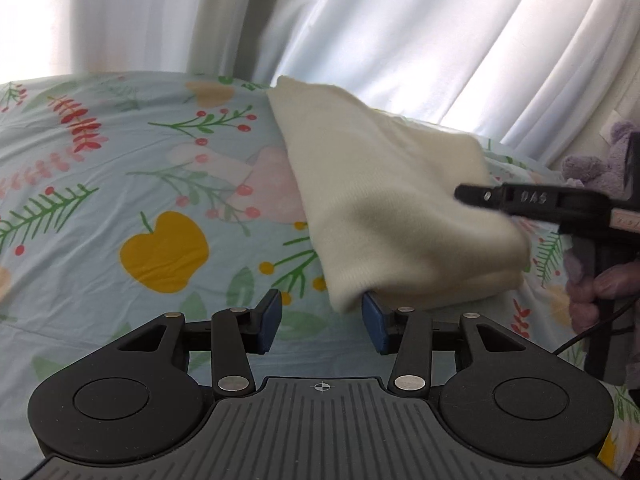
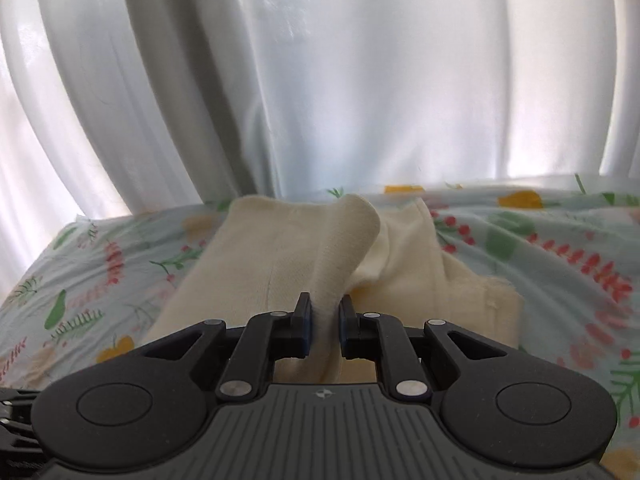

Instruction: Fold small clothes

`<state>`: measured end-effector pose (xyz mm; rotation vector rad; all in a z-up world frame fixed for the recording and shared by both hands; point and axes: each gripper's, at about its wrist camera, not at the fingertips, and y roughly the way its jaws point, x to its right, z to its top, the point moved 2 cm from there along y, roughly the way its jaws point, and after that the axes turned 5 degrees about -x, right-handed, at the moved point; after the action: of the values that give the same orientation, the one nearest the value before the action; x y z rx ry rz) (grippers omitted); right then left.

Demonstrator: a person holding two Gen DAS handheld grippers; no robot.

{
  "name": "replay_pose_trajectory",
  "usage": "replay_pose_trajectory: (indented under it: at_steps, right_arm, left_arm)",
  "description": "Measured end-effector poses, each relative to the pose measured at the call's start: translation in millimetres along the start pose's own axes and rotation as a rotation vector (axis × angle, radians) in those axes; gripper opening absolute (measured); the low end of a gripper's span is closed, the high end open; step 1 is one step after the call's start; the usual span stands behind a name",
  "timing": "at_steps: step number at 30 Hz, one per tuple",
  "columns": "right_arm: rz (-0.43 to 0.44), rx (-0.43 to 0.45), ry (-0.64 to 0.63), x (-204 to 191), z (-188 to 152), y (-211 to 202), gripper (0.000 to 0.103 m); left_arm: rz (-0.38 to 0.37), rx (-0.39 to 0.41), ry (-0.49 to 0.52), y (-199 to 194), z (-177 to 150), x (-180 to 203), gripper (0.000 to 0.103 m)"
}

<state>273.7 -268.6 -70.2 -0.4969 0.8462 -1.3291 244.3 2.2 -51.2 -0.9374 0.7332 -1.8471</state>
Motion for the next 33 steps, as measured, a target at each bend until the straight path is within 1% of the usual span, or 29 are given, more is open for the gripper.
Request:
replay_pose_trajectory:
  at_steps: [2, 4, 5, 6, 7, 8, 9, 10, 11, 12, 13, 14, 15, 16, 18, 19, 21, 22, 25, 27, 28, 29, 31, 32, 33]
  right_arm:
    - [0.025, -0.036, 0.041, 10.1, -6.2, 6.3, 0.016]
    - [0.077, -0.047, 0.111, 16.3, -5.7, 9.6, 0.024]
    - [0.110, -0.054, 0.153, 20.4, -3.6, 11.3, 0.034]
    - [0.162, -0.063, 0.201, 23.2, -4.2, 14.8, 0.040]
    - [0.193, -0.068, 0.225, 24.5, -3.0, 18.2, 0.048]
    - [0.205, -0.076, 0.233, 23.8, -2.3, 22.6, 0.048]
    - [0.186, -0.084, 0.224, 20.6, -0.9, 26.8, 0.047]
    - [0.164, -0.078, 0.201, 16.5, -0.1, 28.4, 0.035]
    - [0.133, -0.068, 0.166, 10.5, 1.0, 27.8, 0.013]
    - [0.100, -0.049, 0.115, 3.3, 2.9, 23.3, 0.013]
    - [0.066, -0.010, 0.059, -4.3, 4.9, 16.0, 0.013]
    - [0.036, 0.034, 0.007, -11.4, 6.1, 7.5, 0.012]
    - [-0.008, 0.100, -0.045, -17.9, 7.9, -6.5, 0.012]
    - [-0.040, 0.150, -0.063, -20.7, 9.7, -17.8, 0.012]
    - [-0.081, 0.219, -0.052, -19.5, 12.2, -34.6, 0.012]
    - [-0.105, 0.235, -0.048, -16.1, 12.5, -38.7, 0.012]
    - [-0.163, 0.232, -0.051, -7.7, 8.4, -36.6, 0.012]
    - [-0.189, 0.213, -0.040, -1.8, 5.3, -32.1, 0.012]
    - [-0.269, 0.134, -0.011, 19.1, -8.0, -12.2, 0.013]
    - [-0.288, 0.099, -0.021, 27.0, -15.5, -3.1, 0.014]
    - [-0.293, 0.105, -0.018, 28.5, -15.9, -5.4, 0.018]
    - [-0.307, 0.118, -0.007, 29.0, -15.1, -10.9, 0.028]
    - [-0.344, 0.178, -0.004, 24.2, -14.7, -26.1, 0.032]
    - [-0.347, 0.212, -0.023, 19.6, -14.7, -34.8, 0.032]
    - [-0.322, 0.243, -0.058, 12.6, -16.6, -43.3, 0.032]
  left_arm:
    - [0.004, 0.019, 0.016, -1.5, 3.1, 3.2, 0.050]
    - [0.016, 0.021, 0.033, -0.1, 5.4, 4.7, 0.051]
    - [0.017, 0.016, 0.036, 1.6, 5.8, 5.5, 0.051]
    - [0.014, 0.010, 0.036, 2.9, 5.3, 7.0, 0.051]
    - [0.008, 0.003, 0.037, 4.3, 4.5, 8.8, 0.051]
    - [0.005, -0.002, 0.039, 5.9, 3.4, 10.8, 0.051]
    - [0.006, -0.009, 0.042, 7.8, 1.9, 13.1, 0.051]
    - [0.009, -0.016, 0.047, 9.9, 0.5, 15.4, 0.051]
    - [0.014, -0.023, 0.055, 12.3, -0.9, 17.5, 0.051]
    - [0.027, -0.031, 0.061, 14.7, -2.2, 19.7, 0.051]
    - [0.040, -0.035, 0.064, 16.8, -2.6, 20.9, 0.051]
    - [0.053, -0.037, 0.065, 18.3, -2.8, 21.6, 0.051]
    - [0.064, -0.038, 0.062, 20.6, -1.2, 20.1, 0.051]
    - [0.065, -0.037, 0.056, 20.9, -0.6, 19.7, 0.051]
    - [0.055, -0.039, 0.040, 21.2, 0.1, 18.0, 0.051]
    - [0.046, -0.042, 0.035, 21.6, 0.1, 17.5, 0.052]
    - [0.037, -0.049, 0.034, 21.8, -1.5, 18.3, 0.053]
    - [0.042, -0.050, 0.042, 22.1, -2.1, 19.6, 0.052]
    - [0.071, -0.046, 0.059, 22.0, -2.9, 20.7, 0.052]
    - [0.062, -0.049, 0.041, 19.1, -2.1, 18.2, 0.052]
    - [0.054, -0.048, 0.032, 16.7, -1.5, 16.6, 0.052]
    - [0.048, -0.045, 0.024, 14.3, -0.8, 14.7, 0.052]
    - [0.045, -0.037, 0.006, 9.7, 0.4, 10.7, 0.052]
    - [0.049, -0.032, -0.005, 7.4, 1.3, 8.6, 0.053]
    - [0.054, -0.028, -0.016, 6.3, 2.5, 6.5, 0.053]
